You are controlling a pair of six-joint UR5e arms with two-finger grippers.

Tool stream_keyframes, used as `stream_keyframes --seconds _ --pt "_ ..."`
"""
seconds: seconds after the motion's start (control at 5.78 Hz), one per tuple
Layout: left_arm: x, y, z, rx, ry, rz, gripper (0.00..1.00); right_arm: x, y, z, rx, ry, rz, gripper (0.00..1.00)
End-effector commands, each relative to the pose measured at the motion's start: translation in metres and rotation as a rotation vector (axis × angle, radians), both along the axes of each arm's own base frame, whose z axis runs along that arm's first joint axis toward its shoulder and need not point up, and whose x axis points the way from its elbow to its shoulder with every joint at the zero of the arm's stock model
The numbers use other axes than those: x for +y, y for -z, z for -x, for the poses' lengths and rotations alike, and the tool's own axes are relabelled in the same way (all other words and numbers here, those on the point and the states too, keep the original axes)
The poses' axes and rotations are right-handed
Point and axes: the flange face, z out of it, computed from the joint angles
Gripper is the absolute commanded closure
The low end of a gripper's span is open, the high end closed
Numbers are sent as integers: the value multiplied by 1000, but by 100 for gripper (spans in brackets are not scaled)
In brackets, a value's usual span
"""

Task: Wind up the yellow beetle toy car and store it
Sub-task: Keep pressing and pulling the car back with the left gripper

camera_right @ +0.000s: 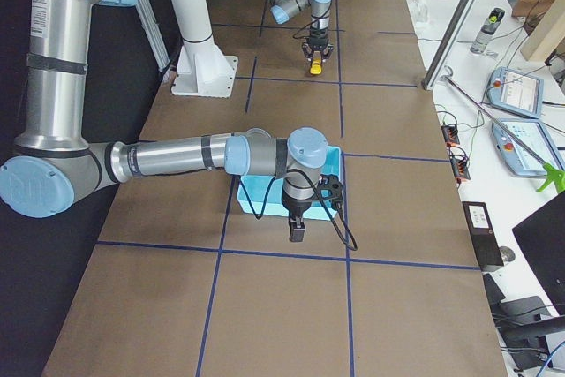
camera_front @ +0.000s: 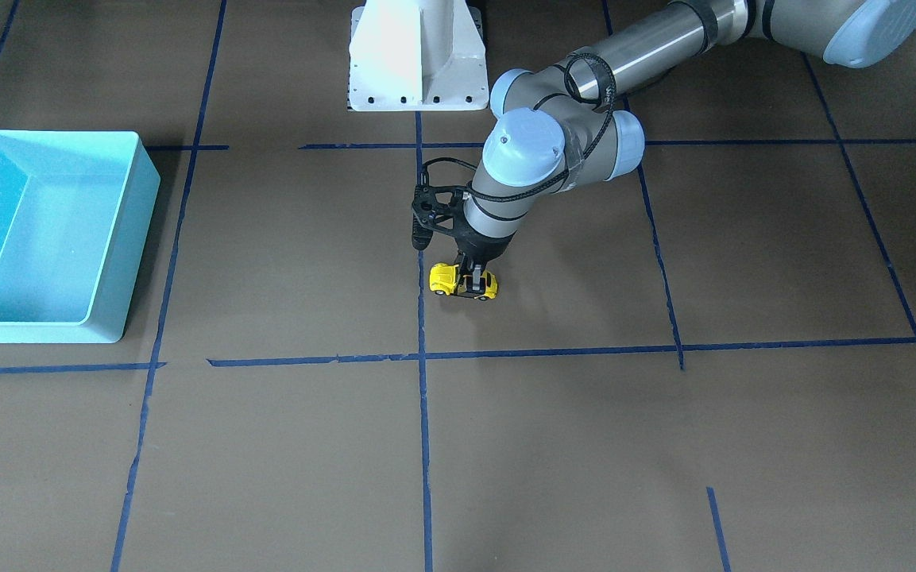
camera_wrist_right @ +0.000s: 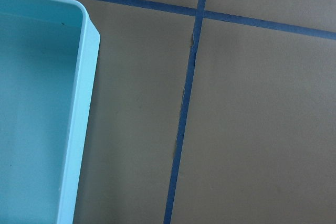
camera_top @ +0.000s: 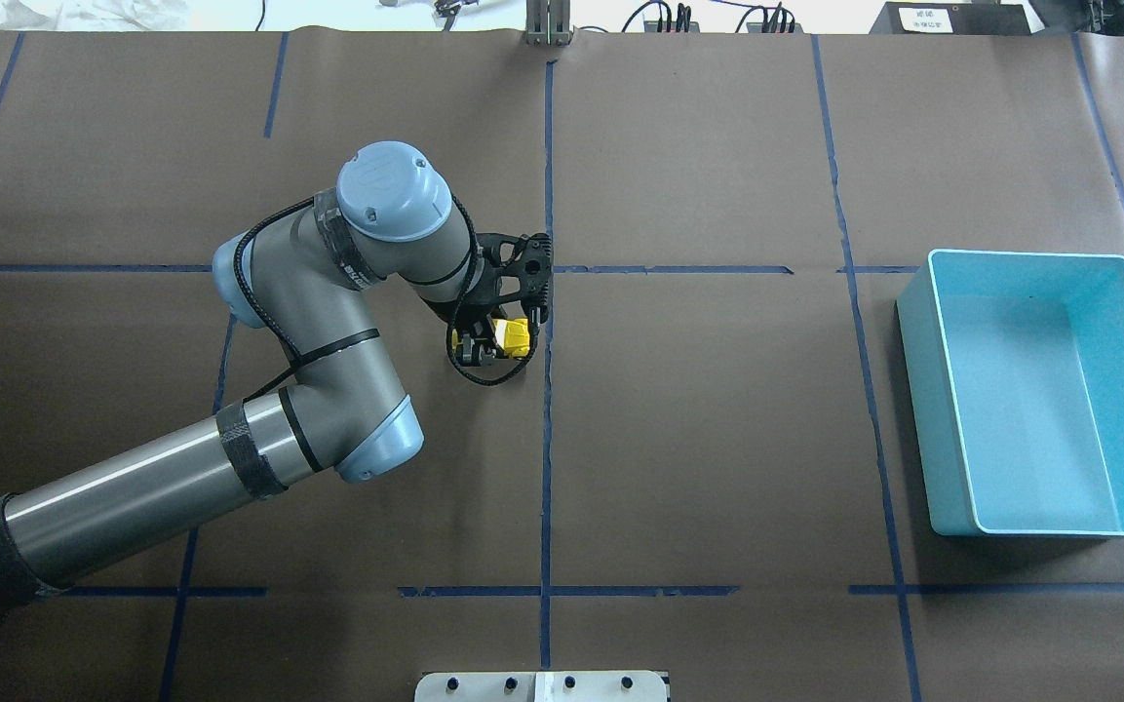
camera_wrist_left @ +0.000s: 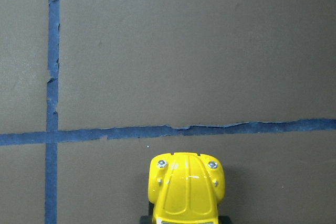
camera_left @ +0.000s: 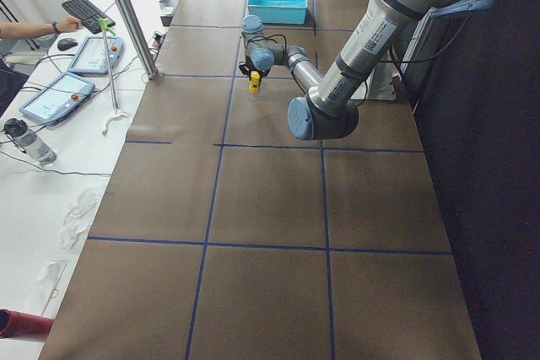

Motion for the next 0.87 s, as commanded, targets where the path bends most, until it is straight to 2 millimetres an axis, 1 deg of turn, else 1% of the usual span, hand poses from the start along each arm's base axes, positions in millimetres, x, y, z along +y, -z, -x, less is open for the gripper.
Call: stream_keyframes --seconds 0.0,0.35,0.69 --pt "2 -19 0 20 11 21 100 0 0 0 0 1 0 0" --pt "2 -21 2 30 3 24 100 0 0 0 0 1 0 0" --pt "-2 -44 15 48 -5 31 100 0 0 0 0 1 0 0"
